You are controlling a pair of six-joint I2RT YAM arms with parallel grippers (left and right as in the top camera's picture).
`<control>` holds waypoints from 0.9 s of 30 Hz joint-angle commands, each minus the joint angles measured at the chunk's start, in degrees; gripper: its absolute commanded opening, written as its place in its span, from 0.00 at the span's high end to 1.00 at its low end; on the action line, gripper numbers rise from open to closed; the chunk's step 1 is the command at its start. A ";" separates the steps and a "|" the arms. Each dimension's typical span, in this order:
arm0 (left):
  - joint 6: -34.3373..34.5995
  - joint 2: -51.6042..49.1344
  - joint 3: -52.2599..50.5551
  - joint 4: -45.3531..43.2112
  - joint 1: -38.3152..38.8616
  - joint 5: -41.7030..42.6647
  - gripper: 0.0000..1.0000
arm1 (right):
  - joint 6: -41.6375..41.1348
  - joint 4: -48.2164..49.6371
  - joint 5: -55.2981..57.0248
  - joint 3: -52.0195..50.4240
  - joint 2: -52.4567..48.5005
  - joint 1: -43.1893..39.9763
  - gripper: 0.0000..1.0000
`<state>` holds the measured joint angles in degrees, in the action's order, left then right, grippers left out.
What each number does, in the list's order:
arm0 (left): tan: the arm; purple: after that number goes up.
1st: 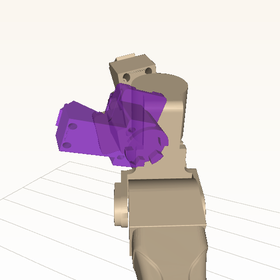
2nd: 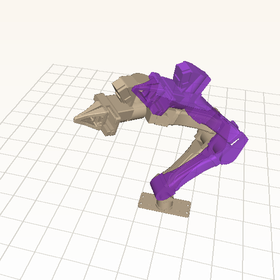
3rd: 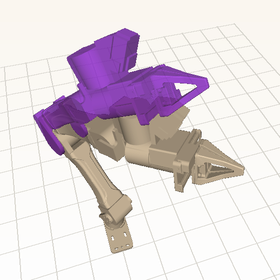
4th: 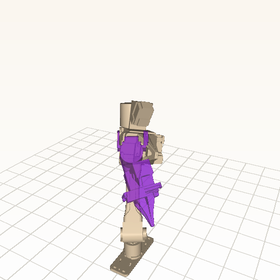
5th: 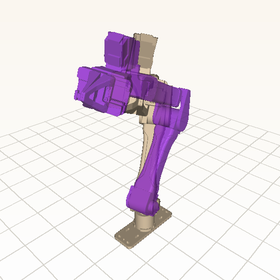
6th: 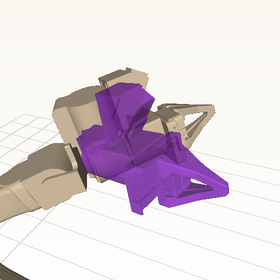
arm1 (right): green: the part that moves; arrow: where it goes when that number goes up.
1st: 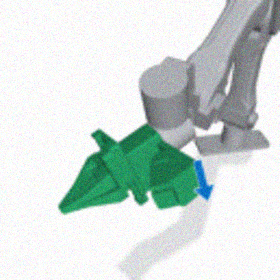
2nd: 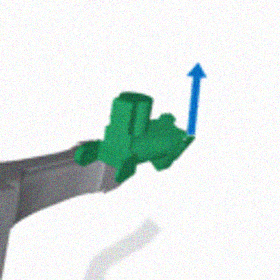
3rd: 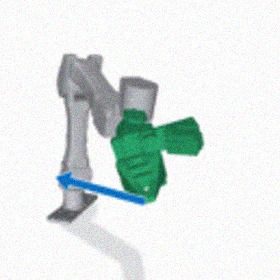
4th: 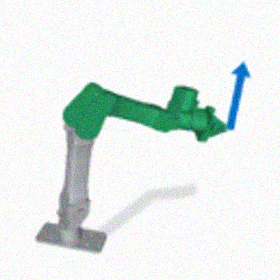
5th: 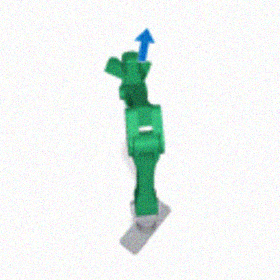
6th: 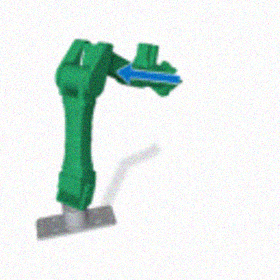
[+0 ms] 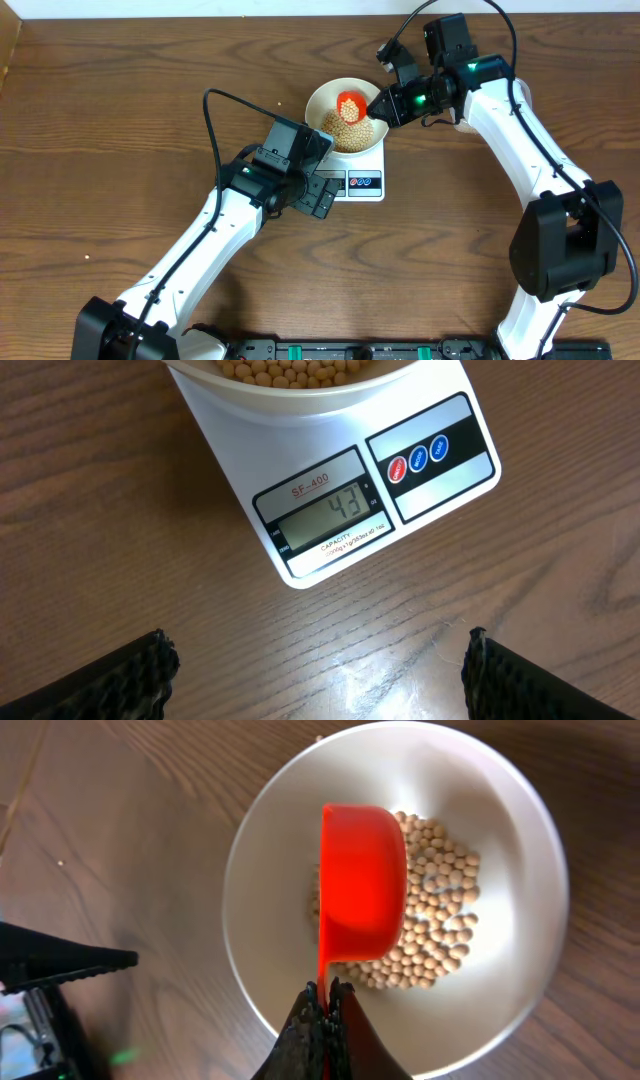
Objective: Scoop item into bowl and weigh 50g on scale
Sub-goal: 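Tilt the scoop to pour beans gradually into the bowl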
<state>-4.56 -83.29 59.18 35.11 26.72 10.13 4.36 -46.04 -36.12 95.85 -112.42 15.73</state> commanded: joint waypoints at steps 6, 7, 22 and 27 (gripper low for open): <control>-0.37 -0.63 -0.13 0.02 -0.13 -0.55 0.07 | 2.19 -0.11 3.26 1.42 1.38 0.09 0.99; -0.37 -0.63 -0.13 0.02 -0.13 -0.55 0.07 | 2.21 -0.09 3.28 1.42 1.38 0.09 0.99; -0.37 -0.63 -0.13 0.02 -0.13 -0.55 0.07 | 8.66 -0.28 6.27 1.44 1.38 0.15 0.99; -0.37 -0.63 -0.13 0.02 -0.13 -0.55 0.07 | 10.08 -0.50 9.01 1.44 1.38 0.46 0.99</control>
<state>-4.56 -83.29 59.18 35.11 26.72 10.13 11.81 -46.30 -28.91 95.85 -112.42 15.73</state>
